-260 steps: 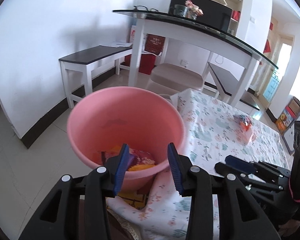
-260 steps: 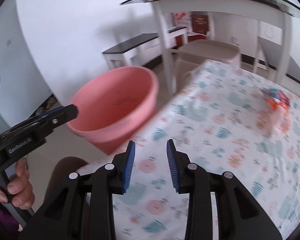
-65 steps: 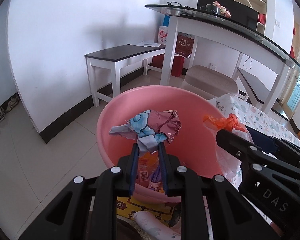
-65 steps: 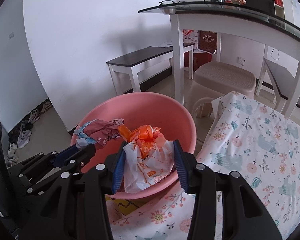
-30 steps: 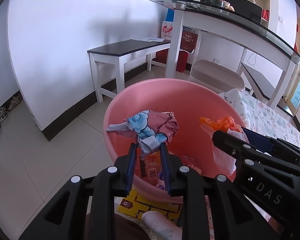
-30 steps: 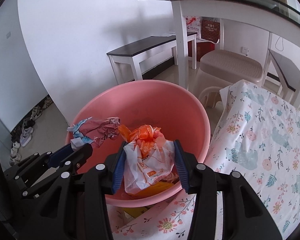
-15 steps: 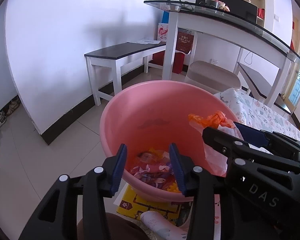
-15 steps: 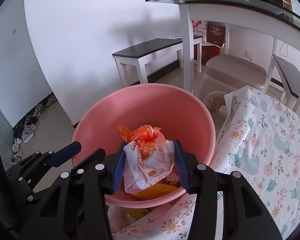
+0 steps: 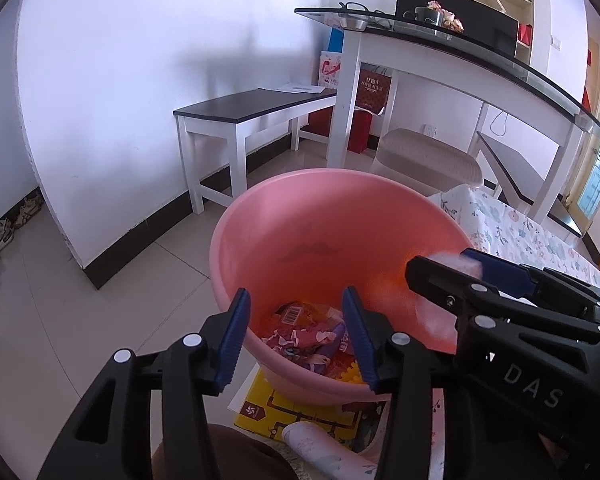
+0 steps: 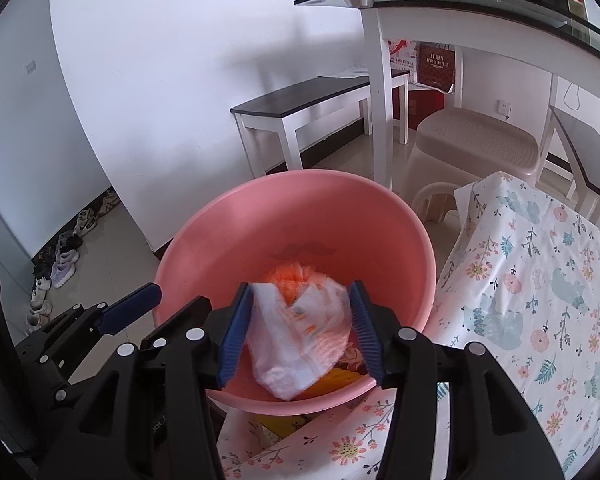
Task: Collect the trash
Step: 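Hold both open tools above the basin, then pull them back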
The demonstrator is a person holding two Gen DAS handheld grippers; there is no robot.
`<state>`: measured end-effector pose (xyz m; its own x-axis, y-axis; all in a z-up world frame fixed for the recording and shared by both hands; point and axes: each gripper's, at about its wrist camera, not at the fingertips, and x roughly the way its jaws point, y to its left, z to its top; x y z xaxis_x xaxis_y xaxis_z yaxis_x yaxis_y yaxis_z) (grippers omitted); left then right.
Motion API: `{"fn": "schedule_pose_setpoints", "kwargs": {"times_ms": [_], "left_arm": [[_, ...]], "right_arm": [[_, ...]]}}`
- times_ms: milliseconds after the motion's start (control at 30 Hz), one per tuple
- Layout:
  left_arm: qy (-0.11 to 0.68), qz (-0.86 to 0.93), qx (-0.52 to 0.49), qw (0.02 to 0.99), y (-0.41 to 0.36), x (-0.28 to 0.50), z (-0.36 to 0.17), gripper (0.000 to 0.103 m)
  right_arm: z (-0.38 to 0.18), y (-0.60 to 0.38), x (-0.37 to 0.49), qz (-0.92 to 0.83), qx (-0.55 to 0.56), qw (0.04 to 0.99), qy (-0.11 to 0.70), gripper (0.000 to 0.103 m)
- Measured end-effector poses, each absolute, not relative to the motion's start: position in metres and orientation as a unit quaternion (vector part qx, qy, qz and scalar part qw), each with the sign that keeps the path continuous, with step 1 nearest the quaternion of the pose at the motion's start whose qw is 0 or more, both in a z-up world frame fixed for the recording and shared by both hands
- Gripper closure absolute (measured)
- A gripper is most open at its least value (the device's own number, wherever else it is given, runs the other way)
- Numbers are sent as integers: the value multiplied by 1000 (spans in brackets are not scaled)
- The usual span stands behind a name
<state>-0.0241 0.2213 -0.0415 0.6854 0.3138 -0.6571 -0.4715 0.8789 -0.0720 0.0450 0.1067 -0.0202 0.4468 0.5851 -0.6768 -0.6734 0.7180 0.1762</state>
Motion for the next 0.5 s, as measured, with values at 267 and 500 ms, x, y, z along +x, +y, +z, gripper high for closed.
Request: {"fn": "schedule_pose_setpoints", "kwargs": {"times_ms": [267,500], "left_arm": [[328,216,-114,913,219,-27,-37,55],[325,214,-104,915,213,-30,-32,54]], "right_arm": [[-15,101,41,372,-57,852,364,52],[-11,90,37,370,-52,855,360,52]]}}
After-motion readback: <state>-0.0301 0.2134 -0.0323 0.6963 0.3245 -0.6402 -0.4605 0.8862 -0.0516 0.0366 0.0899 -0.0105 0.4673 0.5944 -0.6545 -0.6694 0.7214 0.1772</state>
